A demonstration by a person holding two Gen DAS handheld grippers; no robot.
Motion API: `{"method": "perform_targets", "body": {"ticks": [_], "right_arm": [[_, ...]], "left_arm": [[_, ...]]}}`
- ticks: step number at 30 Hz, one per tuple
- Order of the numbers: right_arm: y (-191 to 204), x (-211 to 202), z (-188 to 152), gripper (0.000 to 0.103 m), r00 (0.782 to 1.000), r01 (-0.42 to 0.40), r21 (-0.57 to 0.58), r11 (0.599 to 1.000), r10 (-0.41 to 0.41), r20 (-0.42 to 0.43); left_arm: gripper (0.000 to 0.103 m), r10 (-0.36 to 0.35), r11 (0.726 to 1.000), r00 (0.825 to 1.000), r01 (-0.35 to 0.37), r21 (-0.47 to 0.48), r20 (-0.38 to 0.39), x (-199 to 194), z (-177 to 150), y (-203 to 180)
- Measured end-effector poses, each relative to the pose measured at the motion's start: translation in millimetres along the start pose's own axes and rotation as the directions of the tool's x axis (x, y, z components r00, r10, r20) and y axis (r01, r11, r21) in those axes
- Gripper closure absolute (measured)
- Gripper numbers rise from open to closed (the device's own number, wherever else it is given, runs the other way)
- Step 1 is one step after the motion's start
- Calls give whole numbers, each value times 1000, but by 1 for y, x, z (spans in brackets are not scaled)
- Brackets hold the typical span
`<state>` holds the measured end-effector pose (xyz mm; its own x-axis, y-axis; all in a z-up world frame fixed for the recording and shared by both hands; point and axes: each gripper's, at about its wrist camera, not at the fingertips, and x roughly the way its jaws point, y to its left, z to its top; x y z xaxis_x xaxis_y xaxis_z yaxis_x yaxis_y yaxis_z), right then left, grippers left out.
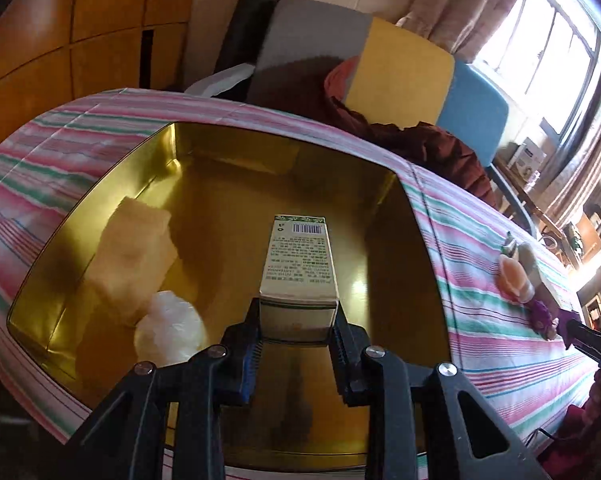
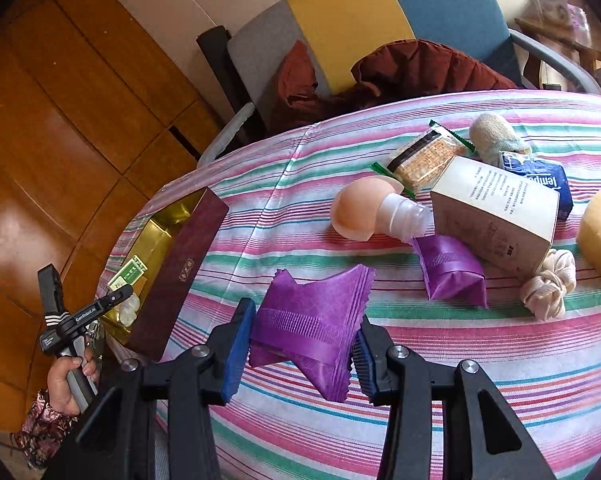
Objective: Organize objects
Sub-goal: 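Carry the green box into the gold tray and release it with the left tool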
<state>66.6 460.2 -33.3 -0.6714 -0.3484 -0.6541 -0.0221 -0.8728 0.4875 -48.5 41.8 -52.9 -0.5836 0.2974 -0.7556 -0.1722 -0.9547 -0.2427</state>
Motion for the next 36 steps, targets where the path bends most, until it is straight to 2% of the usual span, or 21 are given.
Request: {"method": "perform_targets", "body": {"ticks": [4,7,10,15,19,26,31,36], "right_arm": [[7,-1,-1,57,1000,-13,-19,1000,14,10],[14,2,-5,57,1000,-31,-5,1000,31,7],[27,13,-11,57,998,-57,-8,998,57,-20],[68,36,-19,57,991,-122,-55,991,118,-67],[107,56,-22,57,979,-186,-98,978,176,-103],[182,91,-23,57,960,-257,-200,945,227,-161],[230,120,-23,57,954,-264,-272,925,210,-213],[254,156,-30,57,954,-224,-301,927,146,-260]], "left_arm": [[73,35,998,998,-37,-48,-47,7,2,20],[60,90,994,995,-93,-59,-52,8,5,20],[58,93,992,995,-96,-80,-38,2,5,21],[58,62,987,997,-55,-153,40,-18,11,30],[58,70,985,990,-50,-163,119,-39,22,33],[58,70,981,985,-40,-188,158,-55,38,41],[58,71,975,984,-34,-220,161,-58,43,47],[58,70,971,982,-27,-239,177,-66,44,53]]}}
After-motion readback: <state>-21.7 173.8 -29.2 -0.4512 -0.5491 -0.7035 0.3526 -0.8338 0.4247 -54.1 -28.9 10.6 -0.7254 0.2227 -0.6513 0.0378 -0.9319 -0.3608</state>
